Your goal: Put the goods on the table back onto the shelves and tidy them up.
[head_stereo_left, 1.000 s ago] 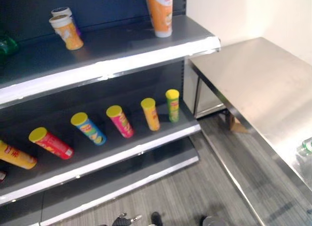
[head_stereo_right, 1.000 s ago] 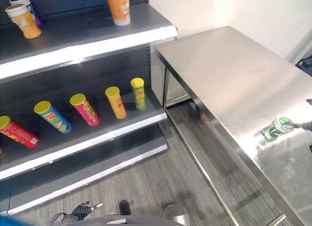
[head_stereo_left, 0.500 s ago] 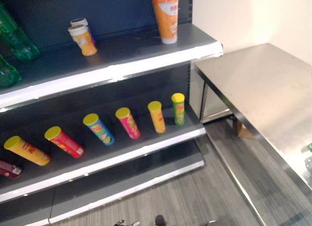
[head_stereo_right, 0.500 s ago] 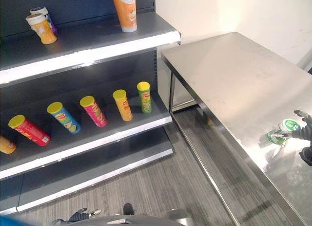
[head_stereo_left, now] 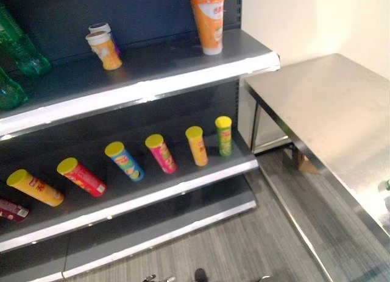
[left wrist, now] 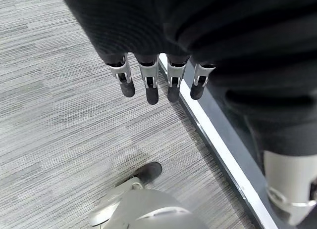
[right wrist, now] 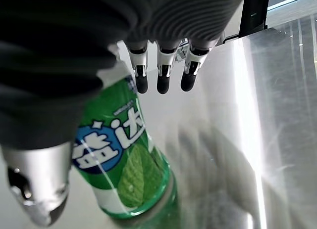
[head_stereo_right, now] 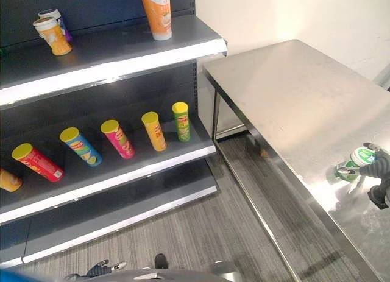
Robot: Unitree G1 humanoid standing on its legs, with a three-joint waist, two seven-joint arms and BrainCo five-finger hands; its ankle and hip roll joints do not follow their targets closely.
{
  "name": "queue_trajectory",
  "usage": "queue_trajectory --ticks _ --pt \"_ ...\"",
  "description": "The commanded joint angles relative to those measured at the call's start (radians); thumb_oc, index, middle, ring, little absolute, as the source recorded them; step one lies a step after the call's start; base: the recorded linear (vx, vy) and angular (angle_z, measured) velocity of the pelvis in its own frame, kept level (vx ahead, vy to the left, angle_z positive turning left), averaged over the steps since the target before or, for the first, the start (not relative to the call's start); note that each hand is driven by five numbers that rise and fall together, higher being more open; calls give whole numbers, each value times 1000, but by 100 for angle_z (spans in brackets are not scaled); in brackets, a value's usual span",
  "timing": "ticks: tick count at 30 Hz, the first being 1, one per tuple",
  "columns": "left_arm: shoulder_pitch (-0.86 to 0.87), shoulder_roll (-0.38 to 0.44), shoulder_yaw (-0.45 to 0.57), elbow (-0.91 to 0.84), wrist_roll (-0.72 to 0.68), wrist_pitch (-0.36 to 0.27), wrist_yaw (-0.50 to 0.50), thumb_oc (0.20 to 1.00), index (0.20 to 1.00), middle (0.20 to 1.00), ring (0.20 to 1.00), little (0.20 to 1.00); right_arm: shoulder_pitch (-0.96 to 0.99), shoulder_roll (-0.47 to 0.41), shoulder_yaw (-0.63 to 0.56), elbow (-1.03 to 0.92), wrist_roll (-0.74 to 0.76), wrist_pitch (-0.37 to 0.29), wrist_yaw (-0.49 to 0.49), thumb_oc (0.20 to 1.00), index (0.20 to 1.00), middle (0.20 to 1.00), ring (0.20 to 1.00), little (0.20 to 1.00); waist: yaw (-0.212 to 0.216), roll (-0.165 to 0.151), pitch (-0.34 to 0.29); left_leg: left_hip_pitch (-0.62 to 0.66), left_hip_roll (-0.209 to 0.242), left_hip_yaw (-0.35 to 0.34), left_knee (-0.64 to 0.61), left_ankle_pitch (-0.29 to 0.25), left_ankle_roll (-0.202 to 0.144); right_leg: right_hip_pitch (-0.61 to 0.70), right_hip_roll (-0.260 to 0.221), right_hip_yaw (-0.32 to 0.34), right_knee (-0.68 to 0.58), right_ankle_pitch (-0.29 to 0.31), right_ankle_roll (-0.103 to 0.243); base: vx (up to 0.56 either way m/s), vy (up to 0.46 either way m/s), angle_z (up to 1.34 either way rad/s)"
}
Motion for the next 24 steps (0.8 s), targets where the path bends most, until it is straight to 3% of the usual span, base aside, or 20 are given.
queue_trajectory --ticks 1,10,15,24 --pt "-58 47 19 9 16 -1 14 1000 1000 1000 1000 1000 -91 30 23 -25 -38 -16 -44 200 200 200 200 200 35 -65 15 67 73 12 26 -72 -107 -37 -30 59 -107 54 37 0 0 0" --pt "-54 39 31 10 18 0 21 1000 1000 1000 1000 1000 -64 50 -29 -100 -73 -27 -91 200 200 200 200 200 34 -65 13 74 75 13 24 -78 -106 -35 -30 60 -105 51 38 0 0 0" --pt "-51 36 45 1 23 -1 26 1000 1000 1000 1000 1000 -16 52 -124 -215 -90 -47 -141 200 200 200 200 200 29 -62 11 77 76 12 28 -83 -105 -33 -29 63 -102 48 37 0 0 0" --pt "-41 32 70 -27 17 -6 28 1000 1000 1000 1000 1000 -6 18 -246 -577 -57 -121 -150 200 200 200 200 200 32 -63 4 74 88 -1 38 -82 -112 -26 -13 62 -103 35 28 -8 -15 0"
